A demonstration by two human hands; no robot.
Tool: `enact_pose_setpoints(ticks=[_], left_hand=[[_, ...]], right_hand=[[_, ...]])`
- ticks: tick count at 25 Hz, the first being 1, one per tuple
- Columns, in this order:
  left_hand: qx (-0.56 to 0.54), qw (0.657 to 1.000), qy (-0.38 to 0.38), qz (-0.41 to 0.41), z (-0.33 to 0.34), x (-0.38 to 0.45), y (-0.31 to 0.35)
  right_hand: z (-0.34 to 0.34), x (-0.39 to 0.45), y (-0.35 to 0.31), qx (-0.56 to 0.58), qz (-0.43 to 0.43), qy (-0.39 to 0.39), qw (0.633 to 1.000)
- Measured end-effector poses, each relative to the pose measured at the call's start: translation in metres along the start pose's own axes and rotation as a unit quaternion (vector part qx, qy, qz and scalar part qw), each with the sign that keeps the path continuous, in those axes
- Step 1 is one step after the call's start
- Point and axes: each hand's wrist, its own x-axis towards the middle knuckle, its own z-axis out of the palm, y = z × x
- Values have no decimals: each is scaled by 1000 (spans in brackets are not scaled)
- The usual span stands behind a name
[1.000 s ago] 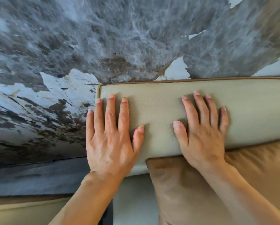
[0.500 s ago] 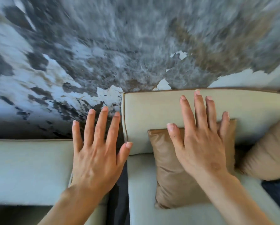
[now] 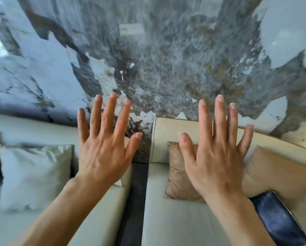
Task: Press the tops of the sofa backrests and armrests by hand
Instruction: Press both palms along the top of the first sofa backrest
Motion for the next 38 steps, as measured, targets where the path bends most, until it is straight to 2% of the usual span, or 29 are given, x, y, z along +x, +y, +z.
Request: enact_pose_setpoints(ticks=[4,10,14,19,25,33,38], left_hand=[[22,999,12,-25,-59,-24,-38],[63,997,8,-34,-96,-62,-129],[57,997,-3,-47,-99,-78,-217],[18,999,-30,-21,-68,-81,-323],[-14,997,-75,4,27,-76,-372],[4,987,-158,-6,259,-99,-376],[13,984,-180,-5,372,-108,-381]], right_hand=[[-35,-19,-45,30,-15,11,999],[-27,-30,-130,56,-26,3,998],[1,-39,-212,42,-27,-4,999],[44,-49,-299,-20,7,-33,999],[134,-55,-318,-53,36,-86,994],[375,-82,-267,-29,52,-199,978],[488,-86,-238,-21,56,-230,971]])
